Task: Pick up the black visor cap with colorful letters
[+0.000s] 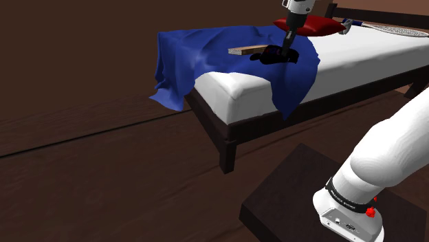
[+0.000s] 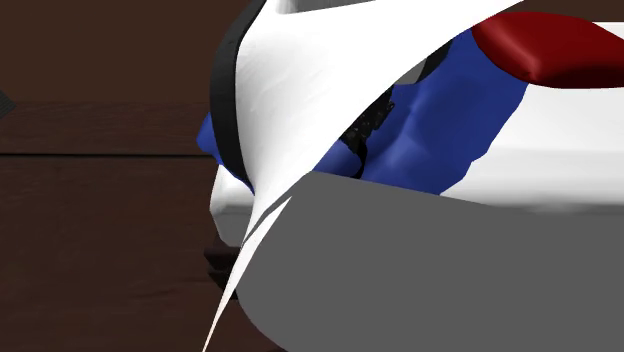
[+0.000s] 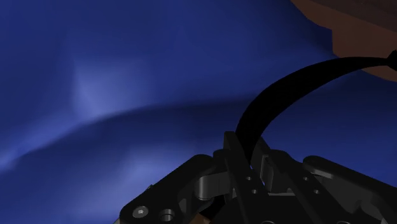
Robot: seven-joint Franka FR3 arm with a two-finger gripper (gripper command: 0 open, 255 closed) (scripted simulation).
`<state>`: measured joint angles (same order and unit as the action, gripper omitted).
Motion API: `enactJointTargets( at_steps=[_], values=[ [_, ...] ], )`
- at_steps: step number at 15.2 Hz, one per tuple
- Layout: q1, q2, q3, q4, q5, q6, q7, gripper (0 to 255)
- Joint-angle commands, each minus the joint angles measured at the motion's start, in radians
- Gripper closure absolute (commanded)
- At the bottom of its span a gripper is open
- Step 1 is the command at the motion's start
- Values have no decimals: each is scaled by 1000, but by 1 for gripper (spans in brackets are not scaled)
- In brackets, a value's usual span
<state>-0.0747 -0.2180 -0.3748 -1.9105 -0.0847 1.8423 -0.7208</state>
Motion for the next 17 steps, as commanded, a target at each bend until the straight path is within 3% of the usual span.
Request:
enactJointTargets(
  at_steps=[1, 17],
  values=[
    [0, 2, 0, 15, 1, -13, -1, 255],
    [5, 49, -2, 254, 20, -208, -16, 255]
  ],
)
